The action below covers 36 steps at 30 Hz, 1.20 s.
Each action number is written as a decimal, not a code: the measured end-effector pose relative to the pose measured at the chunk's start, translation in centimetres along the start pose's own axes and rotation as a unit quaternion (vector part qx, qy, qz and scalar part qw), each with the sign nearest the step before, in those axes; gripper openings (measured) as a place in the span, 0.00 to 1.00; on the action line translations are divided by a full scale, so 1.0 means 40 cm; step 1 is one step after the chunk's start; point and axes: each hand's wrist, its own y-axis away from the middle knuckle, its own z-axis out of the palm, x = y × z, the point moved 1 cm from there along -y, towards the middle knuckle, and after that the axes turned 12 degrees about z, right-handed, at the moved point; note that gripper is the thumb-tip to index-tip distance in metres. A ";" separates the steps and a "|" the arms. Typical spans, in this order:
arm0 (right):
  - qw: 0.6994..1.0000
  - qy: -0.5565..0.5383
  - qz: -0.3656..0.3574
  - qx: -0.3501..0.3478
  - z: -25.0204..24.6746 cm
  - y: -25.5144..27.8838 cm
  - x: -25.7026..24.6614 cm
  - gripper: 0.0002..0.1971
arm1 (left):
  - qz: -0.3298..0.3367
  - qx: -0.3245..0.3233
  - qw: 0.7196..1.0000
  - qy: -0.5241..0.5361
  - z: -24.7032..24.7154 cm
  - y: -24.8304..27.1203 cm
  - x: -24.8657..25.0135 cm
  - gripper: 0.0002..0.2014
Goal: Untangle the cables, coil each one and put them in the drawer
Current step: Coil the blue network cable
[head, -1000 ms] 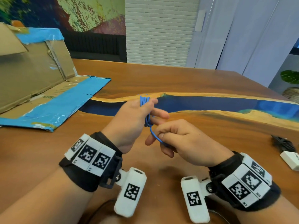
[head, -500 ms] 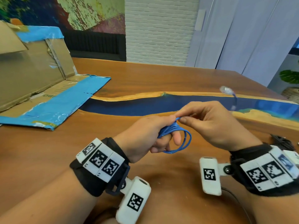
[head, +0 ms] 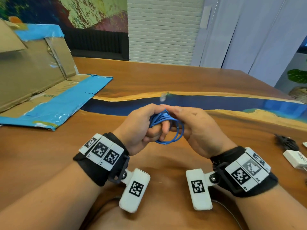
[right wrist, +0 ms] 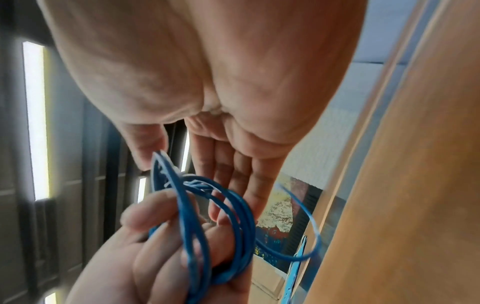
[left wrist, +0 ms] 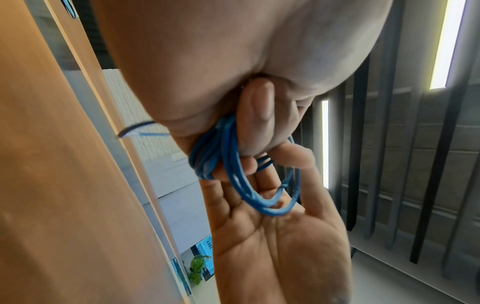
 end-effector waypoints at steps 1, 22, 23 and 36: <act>1.000 0.003 0.001 -0.016 0.003 0.001 0.001 0.20 | 0.003 0.009 1.000 -0.004 -0.001 0.000 0.003 0.29; 0.984 -0.158 0.053 -0.056 0.011 0.005 -0.010 0.31 | 0.099 0.098 0.987 -0.083 -0.002 -0.019 0.024 0.14; 0.984 -0.160 0.049 -0.062 0.011 0.006 -0.011 0.35 | 0.101 0.097 0.987 -0.084 -0.003 -0.020 0.025 0.14; 0.988 -0.092 0.006 0.126 0.026 -0.006 -0.001 0.20 | 0.068 0.090 0.990 -0.090 -0.006 -0.011 0.008 0.20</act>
